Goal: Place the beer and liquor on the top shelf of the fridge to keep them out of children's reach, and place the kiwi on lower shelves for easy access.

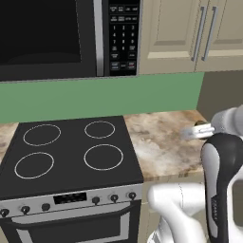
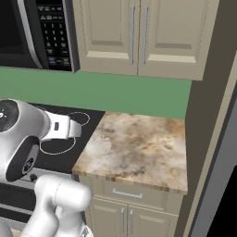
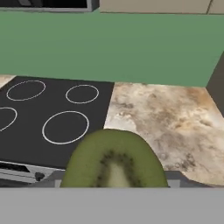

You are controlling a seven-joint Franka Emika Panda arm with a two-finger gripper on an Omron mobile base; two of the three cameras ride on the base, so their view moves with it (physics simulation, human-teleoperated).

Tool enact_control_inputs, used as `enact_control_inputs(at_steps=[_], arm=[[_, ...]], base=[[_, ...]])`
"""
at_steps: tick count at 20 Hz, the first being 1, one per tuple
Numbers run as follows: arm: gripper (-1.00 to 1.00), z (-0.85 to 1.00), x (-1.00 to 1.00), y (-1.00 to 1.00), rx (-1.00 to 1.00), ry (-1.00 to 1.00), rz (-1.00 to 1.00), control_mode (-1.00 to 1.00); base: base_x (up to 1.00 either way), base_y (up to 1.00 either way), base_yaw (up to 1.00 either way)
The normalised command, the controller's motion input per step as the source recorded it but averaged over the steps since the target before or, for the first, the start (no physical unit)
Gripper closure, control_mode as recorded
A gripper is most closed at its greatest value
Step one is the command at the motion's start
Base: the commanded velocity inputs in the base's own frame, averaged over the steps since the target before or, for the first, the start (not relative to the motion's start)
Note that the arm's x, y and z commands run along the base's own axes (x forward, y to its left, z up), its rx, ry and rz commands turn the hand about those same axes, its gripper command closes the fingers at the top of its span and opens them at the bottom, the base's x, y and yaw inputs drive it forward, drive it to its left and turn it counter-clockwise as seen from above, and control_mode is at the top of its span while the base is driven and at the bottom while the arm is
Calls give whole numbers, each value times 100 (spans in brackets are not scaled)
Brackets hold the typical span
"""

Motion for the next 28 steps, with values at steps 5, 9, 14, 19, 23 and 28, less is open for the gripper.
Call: enact_control_inputs(at_steps=[5,9,14,19,23,28], arm=[[100,27,-24,30,-20,3,0,-100],[100,3,-19,0,-8,0,0,-100],[100,0,0,0,0,0,0,100],[100,0,0,0,0,0,0,100],[100,0,0,0,0,0,0,100],[100,0,0,0,0,0,0,100]], base=[[0,0,0],[0,0,0],[-62,-3,0],[-98,-38,-11],[-96,-53,-24],[-53,-57,-45]])
